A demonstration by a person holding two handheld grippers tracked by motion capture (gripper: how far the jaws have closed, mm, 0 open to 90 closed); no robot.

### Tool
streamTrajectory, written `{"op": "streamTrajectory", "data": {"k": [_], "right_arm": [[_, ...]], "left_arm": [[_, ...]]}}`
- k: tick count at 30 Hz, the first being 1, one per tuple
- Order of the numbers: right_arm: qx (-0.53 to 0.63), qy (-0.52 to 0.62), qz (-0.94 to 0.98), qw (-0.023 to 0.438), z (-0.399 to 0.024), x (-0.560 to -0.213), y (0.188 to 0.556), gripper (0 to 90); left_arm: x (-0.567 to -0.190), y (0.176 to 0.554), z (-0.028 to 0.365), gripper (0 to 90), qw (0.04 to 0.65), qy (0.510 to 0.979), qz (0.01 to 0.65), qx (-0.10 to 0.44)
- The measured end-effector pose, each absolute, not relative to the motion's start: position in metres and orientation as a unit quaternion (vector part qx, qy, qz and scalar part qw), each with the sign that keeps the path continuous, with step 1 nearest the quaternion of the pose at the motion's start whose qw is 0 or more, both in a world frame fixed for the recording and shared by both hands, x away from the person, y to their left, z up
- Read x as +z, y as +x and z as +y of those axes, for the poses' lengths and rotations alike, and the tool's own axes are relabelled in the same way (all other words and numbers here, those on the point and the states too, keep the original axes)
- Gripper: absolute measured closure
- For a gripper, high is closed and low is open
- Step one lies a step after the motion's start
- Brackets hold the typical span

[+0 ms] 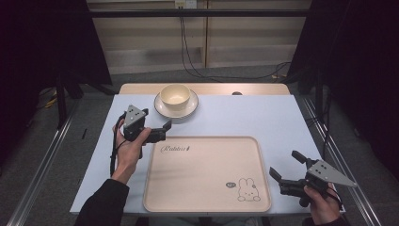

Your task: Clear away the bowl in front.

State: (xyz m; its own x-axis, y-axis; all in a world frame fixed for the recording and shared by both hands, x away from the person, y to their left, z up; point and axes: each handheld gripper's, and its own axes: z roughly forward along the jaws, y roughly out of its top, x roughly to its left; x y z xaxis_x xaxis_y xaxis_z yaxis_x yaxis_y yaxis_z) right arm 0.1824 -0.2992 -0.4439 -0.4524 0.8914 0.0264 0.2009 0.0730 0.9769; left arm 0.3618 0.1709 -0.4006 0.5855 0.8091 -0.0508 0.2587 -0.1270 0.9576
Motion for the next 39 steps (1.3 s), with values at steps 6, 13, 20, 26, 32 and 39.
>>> {"op": "streamTrajectory", "data": {"k": [6,13,20,26,32,39], "right_arm": [[0.540,0.416,0.659,0.318,-0.299,-0.444,0.182,0.8],[0.542,0.414,0.659,0.317,-0.300,-0.444,0.182,0.8],[0.542,0.418,0.657,0.317,-0.300,-0.444,0.182,0.8],[0.540,0.415,0.659,0.321,-0.299,-0.444,0.183,0.8],[0.540,0.418,0.658,0.318,-0.299,-0.444,0.182,0.8],[0.543,0.420,0.654,0.317,-0.300,-0.444,0.182,0.7]], "left_arm": [[-0.401,0.380,0.165,2.6,0.511,0.707,0.406,0.271],[-0.401,0.397,0.161,2.7,0.502,0.712,0.410,0.270],[-0.402,0.416,0.162,1.9,0.491,0.719,0.410,0.271],[-0.402,0.432,0.159,2.5,0.480,0.728,0.401,0.280],[-0.400,0.452,0.152,5.5,0.491,0.722,0.417,0.255],[-0.400,0.474,0.147,5.6,0.470,0.721,0.434,0.267]]}}
